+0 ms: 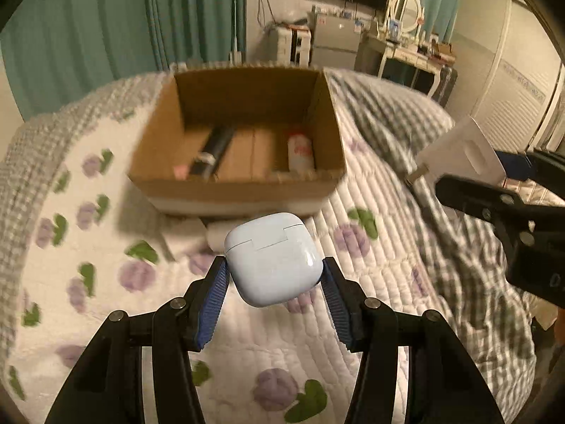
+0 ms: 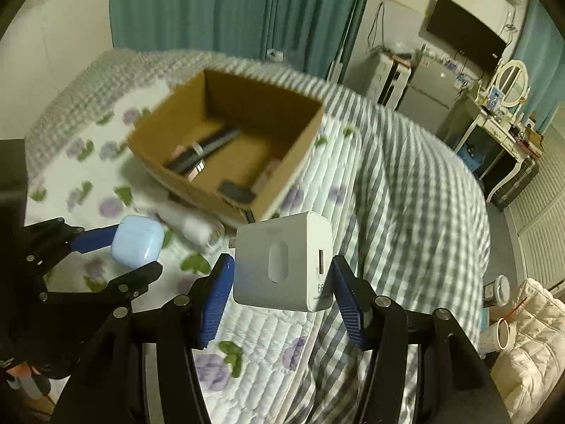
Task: Organize rigid objects
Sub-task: 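Carry both items into the box, opening the left tool then the right tool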
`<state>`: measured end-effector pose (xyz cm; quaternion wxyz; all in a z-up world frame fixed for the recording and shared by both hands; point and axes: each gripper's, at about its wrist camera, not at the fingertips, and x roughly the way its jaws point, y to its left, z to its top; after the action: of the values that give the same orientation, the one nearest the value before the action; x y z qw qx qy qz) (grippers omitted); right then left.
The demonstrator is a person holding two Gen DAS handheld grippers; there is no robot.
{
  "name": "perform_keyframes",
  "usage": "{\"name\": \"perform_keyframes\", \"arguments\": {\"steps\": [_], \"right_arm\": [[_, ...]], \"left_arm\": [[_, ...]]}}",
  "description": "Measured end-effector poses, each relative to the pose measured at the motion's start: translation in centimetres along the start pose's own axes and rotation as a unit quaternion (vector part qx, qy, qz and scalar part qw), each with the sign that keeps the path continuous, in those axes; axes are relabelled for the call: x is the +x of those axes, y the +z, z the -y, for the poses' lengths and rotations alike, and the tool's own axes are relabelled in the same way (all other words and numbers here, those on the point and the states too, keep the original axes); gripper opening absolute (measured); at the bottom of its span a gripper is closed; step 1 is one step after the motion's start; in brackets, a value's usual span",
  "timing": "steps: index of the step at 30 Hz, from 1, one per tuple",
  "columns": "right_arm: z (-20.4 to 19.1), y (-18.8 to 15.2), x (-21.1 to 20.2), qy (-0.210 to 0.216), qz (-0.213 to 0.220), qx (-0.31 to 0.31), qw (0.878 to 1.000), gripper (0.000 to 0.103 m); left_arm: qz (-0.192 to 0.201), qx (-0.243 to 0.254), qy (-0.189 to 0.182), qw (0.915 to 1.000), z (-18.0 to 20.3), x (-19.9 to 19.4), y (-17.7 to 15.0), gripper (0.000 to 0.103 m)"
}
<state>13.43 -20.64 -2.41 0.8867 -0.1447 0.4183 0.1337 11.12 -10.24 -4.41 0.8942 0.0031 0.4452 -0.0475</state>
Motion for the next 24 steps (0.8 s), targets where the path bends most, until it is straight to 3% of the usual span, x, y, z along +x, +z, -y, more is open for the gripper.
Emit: {"name": "perform_keyframes", "arguments": {"steps": [6, 12, 20, 24], "right_arm": [[-1.1, 2.0, -3.7, -0.005, 0.036, 0.004, 0.999, 0.056], [-1.8, 6.1, -3.5, 0.002, 0.068, 0.019, 0.997, 0.056], [-2.4, 12.3, 1.6, 0.006, 0.077, 0.030, 0.997, 0.056], [-1.9, 13.5, 5.4, 0.003, 0.067, 0.027, 0.997, 0.056]], "left_arm": [[0.047, -0.001, 0.005, 0.9989, -2.7, -3.5, 3.2, 0.054], [0.083, 0.011, 0.015, 0.9963, -5.5, -3.9, 6.9, 0.054], [0.079, 0.029, 0.024, 0.9961, -7.3, 1.9, 11.0, 0.054], [0.066, 0.044, 0.021, 0.9966, -6.8, 6.0, 11.5, 0.054]]}}
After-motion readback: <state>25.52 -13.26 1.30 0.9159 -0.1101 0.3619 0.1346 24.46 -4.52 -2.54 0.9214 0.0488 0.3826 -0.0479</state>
